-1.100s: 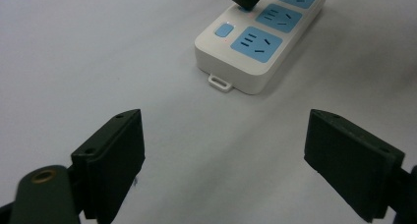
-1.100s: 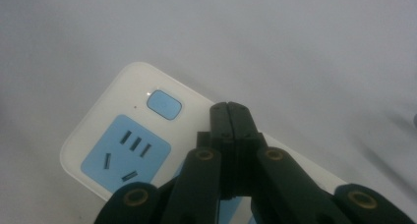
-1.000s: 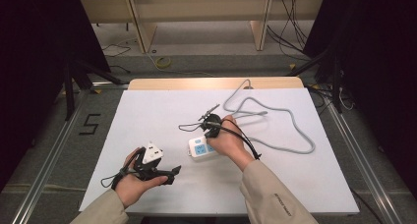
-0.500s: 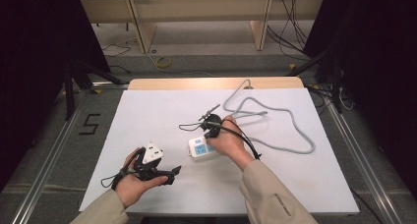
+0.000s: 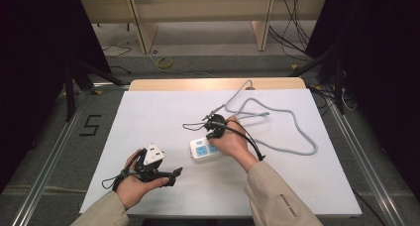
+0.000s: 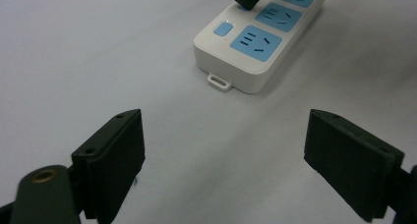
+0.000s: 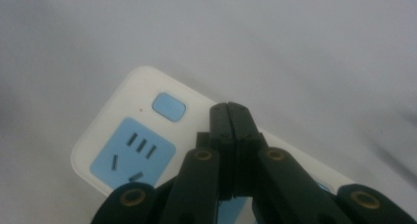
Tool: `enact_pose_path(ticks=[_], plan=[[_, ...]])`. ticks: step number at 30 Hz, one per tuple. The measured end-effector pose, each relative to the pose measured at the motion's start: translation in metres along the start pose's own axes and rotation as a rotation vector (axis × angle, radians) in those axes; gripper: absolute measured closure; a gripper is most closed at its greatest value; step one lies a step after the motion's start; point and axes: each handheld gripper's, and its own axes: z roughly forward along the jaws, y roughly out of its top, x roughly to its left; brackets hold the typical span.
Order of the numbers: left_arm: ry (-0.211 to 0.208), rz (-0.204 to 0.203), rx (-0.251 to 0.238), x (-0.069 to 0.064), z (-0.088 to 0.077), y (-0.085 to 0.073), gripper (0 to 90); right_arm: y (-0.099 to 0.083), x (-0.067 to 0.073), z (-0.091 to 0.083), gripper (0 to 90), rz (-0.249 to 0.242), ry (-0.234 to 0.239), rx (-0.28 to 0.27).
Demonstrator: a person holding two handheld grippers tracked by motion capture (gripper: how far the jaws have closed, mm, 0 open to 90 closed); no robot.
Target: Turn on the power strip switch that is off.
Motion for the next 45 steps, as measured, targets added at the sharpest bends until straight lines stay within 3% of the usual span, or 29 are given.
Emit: enact_pose_path(ticks=[2,7,28,45], plan=[[0.001,0.0,0.0,0.0,0.0,0.0,15.1,0.0,0.0,-0.001,87.2,-0.005,-0.007,0.003],[0.0,0.001,0.005,0.0,0.0,0.0,15.1,0.001,-0.005,-0.011,81.3,0.004,-0.012,-0.058],[0.003,0.004,0.01,0.001,0.0,-0.001,15.1,-0.005,-0.011,-0.028,68.2,0.015,-0.012,-0.107],[0.009,-0.012,0.014,0.001,0.002,-0.001,15.3,-0.021,-0.022,-0.049,58.3,0.069,-0.027,-0.162]])
